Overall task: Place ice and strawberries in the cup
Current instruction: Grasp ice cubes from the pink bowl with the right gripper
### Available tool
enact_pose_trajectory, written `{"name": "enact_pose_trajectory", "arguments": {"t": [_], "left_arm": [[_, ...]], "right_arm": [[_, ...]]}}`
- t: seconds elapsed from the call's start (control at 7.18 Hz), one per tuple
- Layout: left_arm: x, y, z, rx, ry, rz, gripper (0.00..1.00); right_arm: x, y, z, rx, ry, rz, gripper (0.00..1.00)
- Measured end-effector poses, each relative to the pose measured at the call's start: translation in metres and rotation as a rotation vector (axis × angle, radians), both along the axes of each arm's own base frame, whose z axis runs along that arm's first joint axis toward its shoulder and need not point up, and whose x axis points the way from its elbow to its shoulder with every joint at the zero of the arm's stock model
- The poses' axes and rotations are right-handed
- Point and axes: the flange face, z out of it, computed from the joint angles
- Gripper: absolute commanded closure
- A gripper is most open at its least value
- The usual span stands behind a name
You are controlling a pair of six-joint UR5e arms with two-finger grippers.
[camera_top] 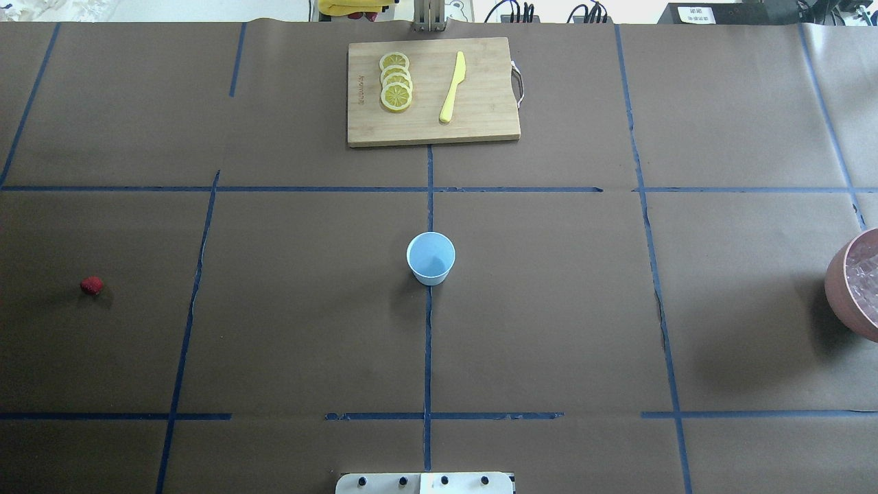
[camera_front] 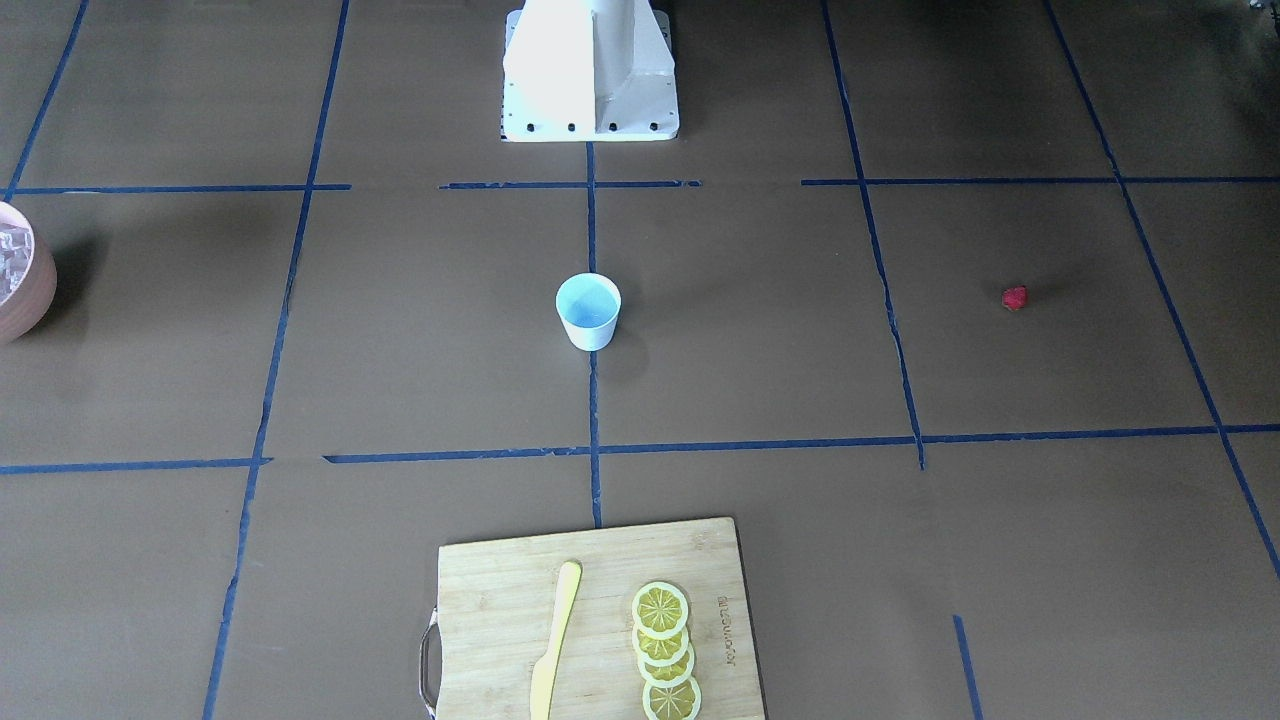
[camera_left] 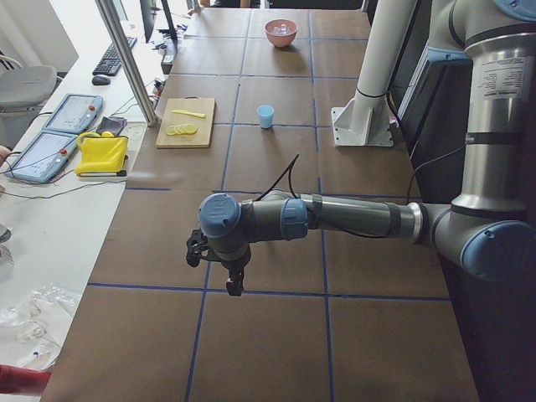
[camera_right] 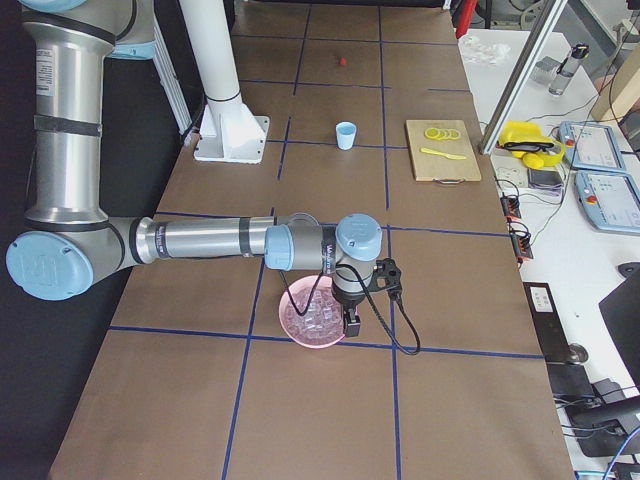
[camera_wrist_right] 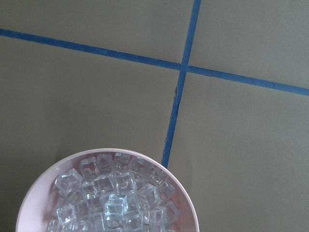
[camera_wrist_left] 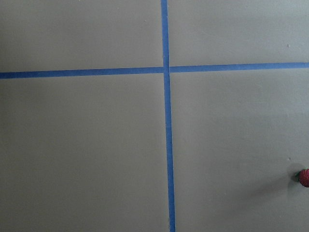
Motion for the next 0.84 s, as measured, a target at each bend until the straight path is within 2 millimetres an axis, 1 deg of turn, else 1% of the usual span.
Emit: {"name": "enact_pose_trajectory", "arguments": {"t": [0.56, 0.84], "left_arm": [[-0.0028, 0.0, -0.0113, 0.029, -0.067, 0.006, 0.0], [-0.0021, 0.0033, -0.0107, 0.028, -0.066, 0.006, 0.0]], "right_arm": [[0.0, 0.0012, 0.0, 0.001, 0.002, 0.0, 0.0], [-0.0006, 0.0016, -0.0017, 0.007, -0.004, 0.0, 0.0]]}}
